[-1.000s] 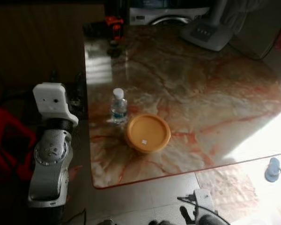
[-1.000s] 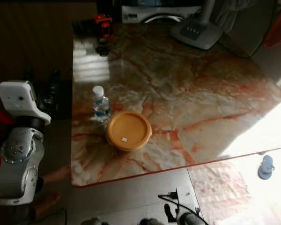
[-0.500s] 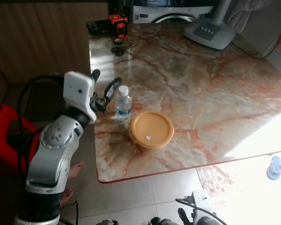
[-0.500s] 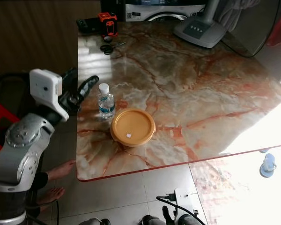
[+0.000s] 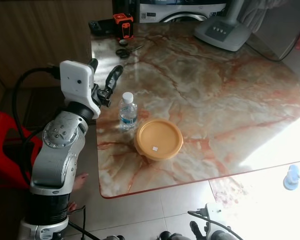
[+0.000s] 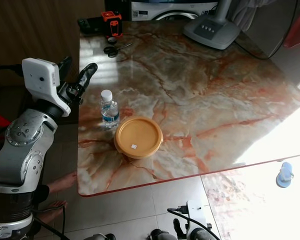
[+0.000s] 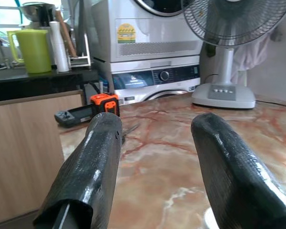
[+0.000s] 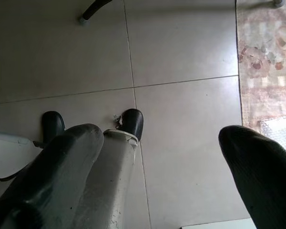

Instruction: Restocking fridge

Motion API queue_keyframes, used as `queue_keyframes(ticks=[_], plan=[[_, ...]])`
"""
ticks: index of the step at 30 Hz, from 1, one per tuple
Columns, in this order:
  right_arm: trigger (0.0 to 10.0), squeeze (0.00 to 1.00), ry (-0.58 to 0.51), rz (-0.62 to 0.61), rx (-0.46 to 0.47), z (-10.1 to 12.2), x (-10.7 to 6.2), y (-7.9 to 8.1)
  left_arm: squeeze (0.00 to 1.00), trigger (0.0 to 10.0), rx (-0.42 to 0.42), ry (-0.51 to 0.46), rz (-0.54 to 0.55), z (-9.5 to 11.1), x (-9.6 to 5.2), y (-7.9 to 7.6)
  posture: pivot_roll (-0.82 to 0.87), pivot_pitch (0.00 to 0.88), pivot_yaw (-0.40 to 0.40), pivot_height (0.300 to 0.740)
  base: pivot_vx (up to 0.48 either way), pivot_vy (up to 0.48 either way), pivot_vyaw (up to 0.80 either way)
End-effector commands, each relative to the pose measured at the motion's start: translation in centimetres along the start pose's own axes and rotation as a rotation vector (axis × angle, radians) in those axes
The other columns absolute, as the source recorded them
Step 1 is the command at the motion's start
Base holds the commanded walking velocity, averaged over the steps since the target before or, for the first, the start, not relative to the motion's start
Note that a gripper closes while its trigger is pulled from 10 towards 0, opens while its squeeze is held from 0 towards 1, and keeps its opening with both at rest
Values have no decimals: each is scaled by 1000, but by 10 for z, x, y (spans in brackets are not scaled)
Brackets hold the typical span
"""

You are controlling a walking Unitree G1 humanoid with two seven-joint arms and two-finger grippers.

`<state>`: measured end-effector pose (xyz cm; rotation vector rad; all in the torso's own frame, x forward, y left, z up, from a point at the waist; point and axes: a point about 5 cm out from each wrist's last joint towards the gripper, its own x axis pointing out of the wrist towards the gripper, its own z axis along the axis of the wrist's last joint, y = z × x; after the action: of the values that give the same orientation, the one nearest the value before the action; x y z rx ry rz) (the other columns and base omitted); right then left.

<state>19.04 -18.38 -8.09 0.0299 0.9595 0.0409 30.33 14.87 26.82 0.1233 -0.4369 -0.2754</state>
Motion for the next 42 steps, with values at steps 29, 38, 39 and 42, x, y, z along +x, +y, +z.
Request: queue_keyframes(ticks=[29,38,39,42], plan=[[10000,0,34,10,-1,-8,-1,0,0,10000,-227,33,-529,58,-16,-25,110,207,-81,740,125,0,0],[10000,0,40,8,-9,-6,0,2,0,10000,-50,426,-695,37,-32,-22,131,211,-71,740,0,0,0],[10000,0,41,6,-7,-6,0,1,0,10000,-74,479,-709,38,-31,-22,134,211,-69,740,0,0,0],[10000,0,42,3,-7,-6,0,1,0,10000,-141,540,-716,45,-27,-23,144,210,-67,740,0,0,0]])
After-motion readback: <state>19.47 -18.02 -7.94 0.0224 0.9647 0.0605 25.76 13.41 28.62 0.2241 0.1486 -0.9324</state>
